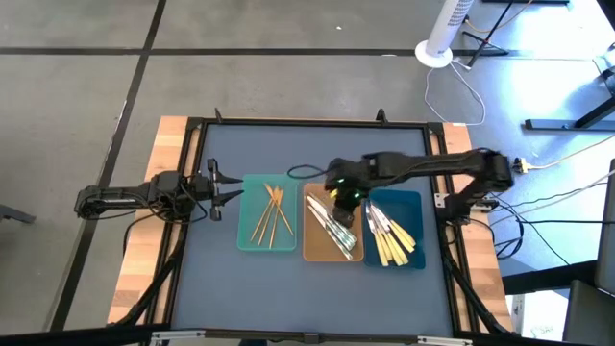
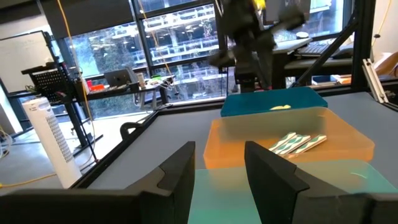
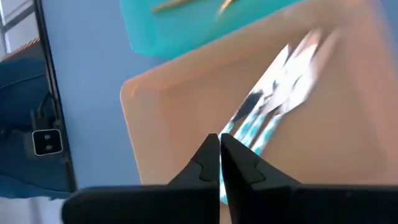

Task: Sort silverware by color (type)
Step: Return to Home Position

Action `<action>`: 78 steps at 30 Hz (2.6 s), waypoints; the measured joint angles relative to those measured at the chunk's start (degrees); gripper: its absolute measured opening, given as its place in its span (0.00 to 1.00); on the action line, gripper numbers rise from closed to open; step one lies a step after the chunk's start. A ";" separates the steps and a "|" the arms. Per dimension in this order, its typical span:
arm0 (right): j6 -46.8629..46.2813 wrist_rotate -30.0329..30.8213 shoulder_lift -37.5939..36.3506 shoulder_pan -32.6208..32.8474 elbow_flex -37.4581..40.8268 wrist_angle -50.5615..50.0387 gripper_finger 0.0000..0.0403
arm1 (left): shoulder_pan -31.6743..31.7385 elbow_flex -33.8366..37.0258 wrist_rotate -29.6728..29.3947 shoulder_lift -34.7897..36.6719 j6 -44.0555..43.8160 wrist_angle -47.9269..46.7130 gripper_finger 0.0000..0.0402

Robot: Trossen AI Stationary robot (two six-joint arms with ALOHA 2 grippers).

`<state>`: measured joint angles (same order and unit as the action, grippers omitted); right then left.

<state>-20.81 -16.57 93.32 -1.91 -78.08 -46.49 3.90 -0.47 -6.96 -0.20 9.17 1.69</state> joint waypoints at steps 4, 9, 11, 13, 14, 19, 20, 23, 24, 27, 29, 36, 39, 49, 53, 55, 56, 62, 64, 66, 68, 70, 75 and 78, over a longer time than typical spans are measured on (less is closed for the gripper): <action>5.63 4.59 -7.36 0.00 0.00 -1.98 0.01 | 0.00 0.00 0.00 0.00 0.00 0.00 0.33; 14.97 7.57 -16.36 0.00 2.08 -1.50 0.01 | -0.02 0.00 0.00 0.01 0.00 0.00 0.33; 16.70 9.50 -19.64 0.02 4.26 -1.02 0.01 | -0.02 0.00 0.00 0.00 0.00 0.00 0.33; 17.22 11.38 -23.03 0.01 7.12 -0.87 0.01 | -0.02 0.00 0.00 0.01 0.00 0.00 0.33; 17.34 12.00 -24.87 0.00 8.89 -0.27 0.01 | -0.02 0.00 0.00 0.00 0.00 0.01 0.33; 18.11 12.14 -33.98 0.00 20.99 8.26 0.01 | -0.02 0.00 0.00 0.01 0.00 0.00 0.33; 18.01 11.97 -35.74 0.00 23.61 10.42 0.01 | -0.02 0.00 0.00 0.01 0.00 0.00 0.33; 17.80 11.93 -41.45 0.00 31.75 17.52 0.01 | -0.02 0.00 0.00 0.02 0.00 0.02 0.33; 17.78 11.93 -43.32 0.00 34.47 19.83 0.01 | -0.02 0.00 0.00 0.02 0.00 0.00 0.33; 16.99 11.93 -48.32 0.00 41.38 26.07 0.01 | -0.02 0.00 0.00 0.00 0.00 0.00 0.33; 16.15 11.93 -51.51 0.00 45.08 29.19 0.01 | -0.02 0.00 0.00 0.00 0.00 0.01 0.33; 15.26 13.96 -62.64 0.00 54.61 35.32 0.01 | -0.02 0.00 0.00 0.01 0.00 0.00 0.33; 15.32 15.19 -67.51 0.00 57.88 35.66 0.01 | -0.02 0.00 0.00 0.00 0.02 0.00 0.33; 16.88 16.17 -85.01 0.00 65.52 36.06 0.01 | -0.02 0.00 0.00 0.02 0.00 0.02 0.33; 19.30 16.29 -90.65 0.00 67.74 36.36 0.01 | -0.02 0.00 0.00 0.01 0.00 0.02 0.33; 20.44 16.98 -93.15 0.00 69.09 36.53 0.01 | -0.03 0.00 0.00 0.02 0.01 0.02 0.33; 21.02 17.44 -93.29 0.00 69.71 37.11 0.01 | -0.03 0.00 0.00 0.00 0.00 0.03 0.33; 21.31 19.01 -93.25 0.00 72.82 40.88 0.01 | -0.04 0.00 0.02 -0.02 0.02 0.22 0.33; 21.47 18.96 -93.13 0.00 74.09 42.45 0.01 | -0.04 0.00 0.02 -0.02 0.01 0.24 0.33; 22.03 19.01 -93.25 0.00 75.23 44.61 0.01 | -0.04 0.00 0.00 -0.02 0.00 0.26 0.33; 22.31 19.10 -93.18 0.00 76.77 46.19 0.01 | -0.06 0.00 0.02 -0.02 0.01 0.25 0.33; 22.71 19.02 -93.15 0.00 77.66 48.17 0.01 | -0.04 0.00 -0.01 -0.04 0.00 0.26 0.33; 22.83 18.97 -93.13 0.00 77.66 48.07 0.01 | -0.07 0.00 0.02 -0.05 0.00 0.28 0.33; 22.81 18.97 -93.08 0.00 77.66 47.94 0.01 | -0.06 0.00 0.01 -0.05 0.01 0.28 0.33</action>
<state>2.01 2.39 0.24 -1.91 -0.43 1.45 3.84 -0.47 -6.95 -0.25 9.18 1.98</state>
